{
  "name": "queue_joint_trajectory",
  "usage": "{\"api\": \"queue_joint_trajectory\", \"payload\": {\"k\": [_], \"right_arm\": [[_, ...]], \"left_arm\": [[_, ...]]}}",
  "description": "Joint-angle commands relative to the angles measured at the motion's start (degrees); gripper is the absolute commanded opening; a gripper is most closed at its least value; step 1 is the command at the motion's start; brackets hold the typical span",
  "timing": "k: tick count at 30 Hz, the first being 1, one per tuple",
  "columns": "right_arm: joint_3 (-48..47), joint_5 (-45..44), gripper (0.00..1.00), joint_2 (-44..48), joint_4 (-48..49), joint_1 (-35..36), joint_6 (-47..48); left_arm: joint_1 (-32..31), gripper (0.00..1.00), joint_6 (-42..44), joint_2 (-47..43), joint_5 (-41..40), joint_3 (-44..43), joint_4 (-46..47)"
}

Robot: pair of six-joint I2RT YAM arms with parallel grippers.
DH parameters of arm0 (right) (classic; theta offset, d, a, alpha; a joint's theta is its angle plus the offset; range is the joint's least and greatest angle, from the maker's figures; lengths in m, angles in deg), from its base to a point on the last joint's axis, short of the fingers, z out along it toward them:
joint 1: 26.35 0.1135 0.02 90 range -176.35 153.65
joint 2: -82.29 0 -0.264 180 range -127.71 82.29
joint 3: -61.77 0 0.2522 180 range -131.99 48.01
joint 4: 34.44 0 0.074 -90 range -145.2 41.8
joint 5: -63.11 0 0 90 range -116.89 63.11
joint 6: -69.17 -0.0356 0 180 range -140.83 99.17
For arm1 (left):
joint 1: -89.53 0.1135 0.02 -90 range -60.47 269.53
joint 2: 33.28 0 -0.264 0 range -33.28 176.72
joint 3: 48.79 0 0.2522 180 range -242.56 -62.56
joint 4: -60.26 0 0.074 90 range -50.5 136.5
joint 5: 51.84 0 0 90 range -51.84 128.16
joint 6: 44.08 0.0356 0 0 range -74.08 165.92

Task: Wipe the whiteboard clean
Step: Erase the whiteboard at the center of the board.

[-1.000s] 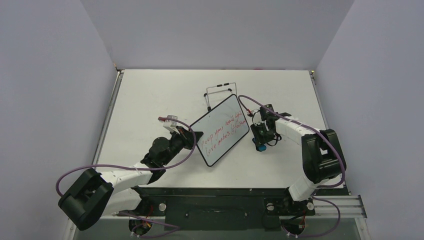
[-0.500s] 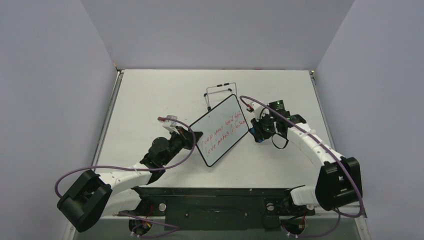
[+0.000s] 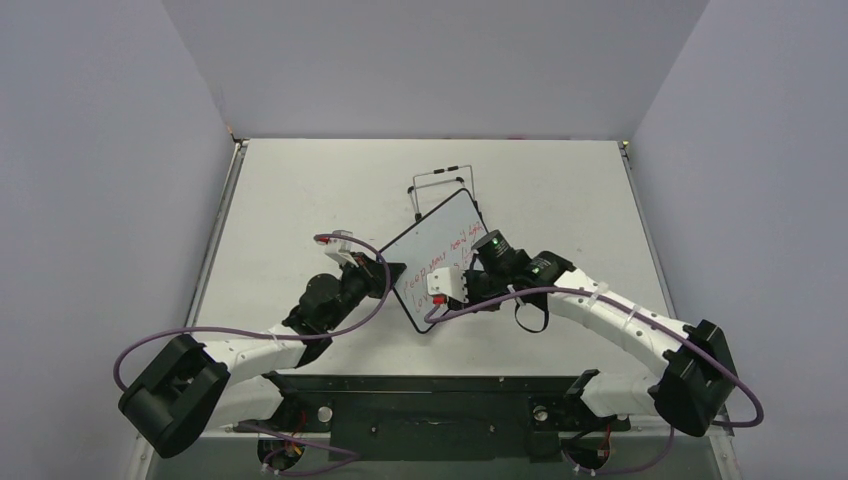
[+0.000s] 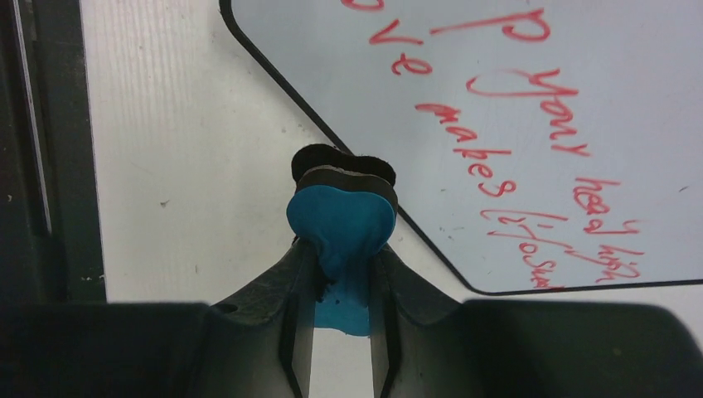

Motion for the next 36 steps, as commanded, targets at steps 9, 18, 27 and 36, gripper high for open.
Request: {"api": "queue_joint_trajectory", "payload": {"k": [9, 18, 27, 36], "right_arm": [[-1.1, -3.1, 0.00, 3.3, 6.7, 4.1, -1.7], [-3.6, -2.7, 0.00, 4.4, 2.6, 3.2, 0.3], [-5.6, 1.1, 0.00, 3.0, -0.9, -0.1, 0.4], [-4.2, 0.7, 0.00, 5.0, -1.9, 0.3, 1.3]], "left_arm": [[-0.7, 0.00, -2.3, -0.2, -0.6, -1.0, 3.1], [-1.0, 0.00, -3.6, 2.7, 0.2, -2.8, 3.8], [-2.2, 0.00, -4.0, 5.4, 1.3, -5.2, 3.9], [-2.7, 0.00, -5.1, 4.5, 1.2, -5.6, 3.2]]}}
